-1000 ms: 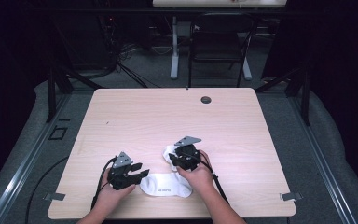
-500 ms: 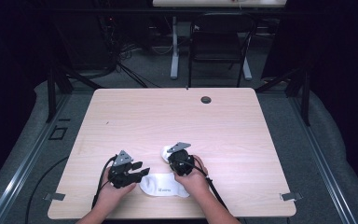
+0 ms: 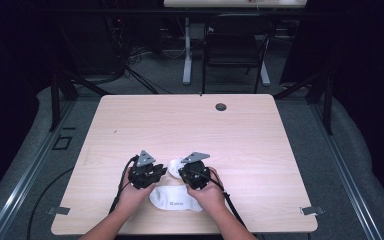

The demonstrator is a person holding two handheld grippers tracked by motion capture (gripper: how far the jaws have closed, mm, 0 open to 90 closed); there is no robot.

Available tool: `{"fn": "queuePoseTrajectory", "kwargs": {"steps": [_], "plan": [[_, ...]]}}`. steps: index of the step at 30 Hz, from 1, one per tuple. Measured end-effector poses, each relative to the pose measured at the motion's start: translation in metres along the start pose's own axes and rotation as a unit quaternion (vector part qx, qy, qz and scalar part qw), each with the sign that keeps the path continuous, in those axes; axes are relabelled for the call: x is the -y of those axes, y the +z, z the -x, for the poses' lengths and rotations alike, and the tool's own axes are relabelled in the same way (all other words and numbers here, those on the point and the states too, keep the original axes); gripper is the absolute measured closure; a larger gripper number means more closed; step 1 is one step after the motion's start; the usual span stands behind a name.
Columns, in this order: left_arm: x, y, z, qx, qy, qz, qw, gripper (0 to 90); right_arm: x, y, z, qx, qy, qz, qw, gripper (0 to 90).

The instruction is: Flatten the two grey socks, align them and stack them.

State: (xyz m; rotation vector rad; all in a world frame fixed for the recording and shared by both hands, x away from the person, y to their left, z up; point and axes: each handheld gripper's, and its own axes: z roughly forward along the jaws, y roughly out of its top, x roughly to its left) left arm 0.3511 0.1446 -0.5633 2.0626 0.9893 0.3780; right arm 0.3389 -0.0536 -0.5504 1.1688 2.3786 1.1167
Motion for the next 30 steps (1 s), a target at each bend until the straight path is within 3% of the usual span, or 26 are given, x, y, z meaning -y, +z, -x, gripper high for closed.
{"fn": "queuePoseTrajectory", "kwargs": {"steps": [6, 16, 22, 30], "plan": [[-0.007, 0.007, 0.006, 0.000, 0.010, -0.001, 0.9999, 81.6, -0.002, -0.006, 0.000, -0.004, 0.003, 0.012, 0.9999, 87.9], [0.002, 0.016, 0.000, -0.005, 0.010, -0.043, 0.9990, 82.6, -0.005, -0.019, 0.010, 0.004, 0.023, 0.039, 0.9990, 87.9], [0.007, 0.016, -0.003, -0.005, 0.013, -0.042, 0.9990, 81.6, -0.004, -0.030, 0.020, 0.018, 0.030, 0.052, 0.9980, 87.9], [0.008, 0.016, -0.005, -0.011, 0.016, -0.036, 0.9992, 81.0, 0.008, -0.043, 0.040, 0.038, 0.047, 0.047, 0.9971, 87.8]]}}
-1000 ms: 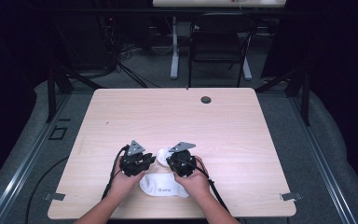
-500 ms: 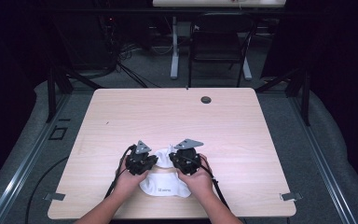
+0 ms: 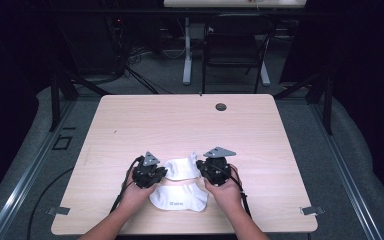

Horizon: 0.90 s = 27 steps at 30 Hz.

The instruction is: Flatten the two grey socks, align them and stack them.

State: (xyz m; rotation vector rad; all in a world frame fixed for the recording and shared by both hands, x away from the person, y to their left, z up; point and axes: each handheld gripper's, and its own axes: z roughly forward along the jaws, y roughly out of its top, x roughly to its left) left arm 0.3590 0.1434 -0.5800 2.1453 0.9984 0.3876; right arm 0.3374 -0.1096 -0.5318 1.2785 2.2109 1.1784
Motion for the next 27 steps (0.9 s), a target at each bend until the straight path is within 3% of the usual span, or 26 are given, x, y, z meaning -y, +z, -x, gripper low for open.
{"fn": "queuePoseTrajectory", "kwargs": {"steps": [9, 15, 18, 22, 24, 27], "plan": [[0.000, 0.000, -0.003, -0.002, -0.002, 0.001, 1.0000, 81.1, 0.020, 0.002, 0.020, 0.020, 0.024, -0.015, 0.9994, 87.5], [0.000, 0.000, -0.004, 0.001, -0.003, 0.000, 1.0000, 81.2, 0.034, 0.010, 0.032, 0.030, 0.036, -0.041, 0.9981, 85.8], [0.000, 0.000, -0.005, 0.004, -0.011, 0.001, 0.9999, 81.0, 0.037, 0.010, 0.036, 0.039, 0.036, -0.049, 0.9974, 81.8], [-0.001, -0.002, -0.007, 0.012, -0.020, 0.000, 0.9997, 75.4, 0.039, 0.006, 0.041, 0.031, 0.055, -0.043, 0.9971, 73.4], [-0.002, -0.005, -0.008, 0.005, -0.024, 0.013, 0.9996, 71.3, 0.038, 0.004, 0.041, 0.031, 0.051, -0.042, 0.9973, 69.5], [-0.003, -0.006, -0.012, -0.006, -0.028, 0.011, 0.9995, 66.5, 0.037, 0.003, 0.038, 0.027, 0.048, -0.033, 0.9980, 66.3]]}}
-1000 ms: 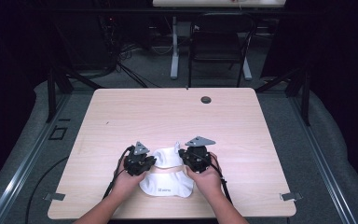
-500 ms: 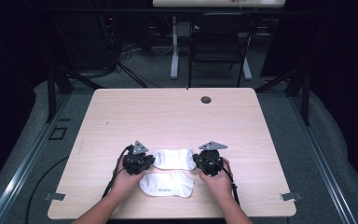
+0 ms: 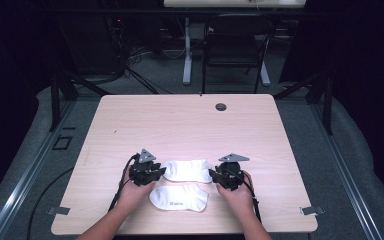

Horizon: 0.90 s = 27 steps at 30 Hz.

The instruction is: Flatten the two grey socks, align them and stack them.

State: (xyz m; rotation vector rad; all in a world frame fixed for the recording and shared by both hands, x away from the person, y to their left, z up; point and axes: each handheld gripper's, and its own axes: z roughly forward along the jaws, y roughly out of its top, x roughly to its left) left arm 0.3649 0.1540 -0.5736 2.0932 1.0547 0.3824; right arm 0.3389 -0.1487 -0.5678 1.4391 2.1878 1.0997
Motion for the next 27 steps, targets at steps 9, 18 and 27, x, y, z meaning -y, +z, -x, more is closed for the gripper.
{"fn": "queuePoseTrajectory", "kwargs": {"steps": [9, 18, 27], "plan": [[-0.001, 0.007, -0.005, 0.004, -0.011, -0.014, 0.9998, 61.3, -0.001, 0.007, -0.009, 0.008, -0.032, 0.005, 0.9994, 64.1], [-0.001, 0.009, 0.000, 0.007, 0.006, -0.018, 0.9998, 73.0, 0.000, 0.014, -0.006, 0.021, -0.040, -0.008, 0.9990, 76.6], [-0.002, 0.010, 0.002, 0.018, -0.010, -0.021, 0.9996, 86.8, 0.000, 0.013, -0.003, 0.011, -0.025, -0.015, 0.9995, 86.0]]}}
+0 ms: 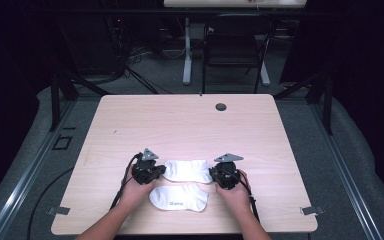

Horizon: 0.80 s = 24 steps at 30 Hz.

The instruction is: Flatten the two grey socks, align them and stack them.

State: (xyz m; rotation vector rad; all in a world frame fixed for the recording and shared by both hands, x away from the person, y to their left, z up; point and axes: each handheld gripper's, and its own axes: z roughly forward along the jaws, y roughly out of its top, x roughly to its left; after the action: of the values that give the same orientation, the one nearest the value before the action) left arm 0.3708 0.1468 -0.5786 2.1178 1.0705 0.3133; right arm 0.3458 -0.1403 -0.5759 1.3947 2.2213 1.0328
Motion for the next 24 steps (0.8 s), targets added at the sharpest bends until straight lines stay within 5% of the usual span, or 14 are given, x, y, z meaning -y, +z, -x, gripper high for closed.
{"fn": "queuePoseTrajectory", "kwargs": {"steps": [24], "plan": [[-0.012, -0.017, -0.002, 0.009, -0.007, 0.027, 0.9996, 89.6, -0.015, -0.013, -0.005, -0.029, 0.017, 0.020, 0.9992, 86.4]]}}
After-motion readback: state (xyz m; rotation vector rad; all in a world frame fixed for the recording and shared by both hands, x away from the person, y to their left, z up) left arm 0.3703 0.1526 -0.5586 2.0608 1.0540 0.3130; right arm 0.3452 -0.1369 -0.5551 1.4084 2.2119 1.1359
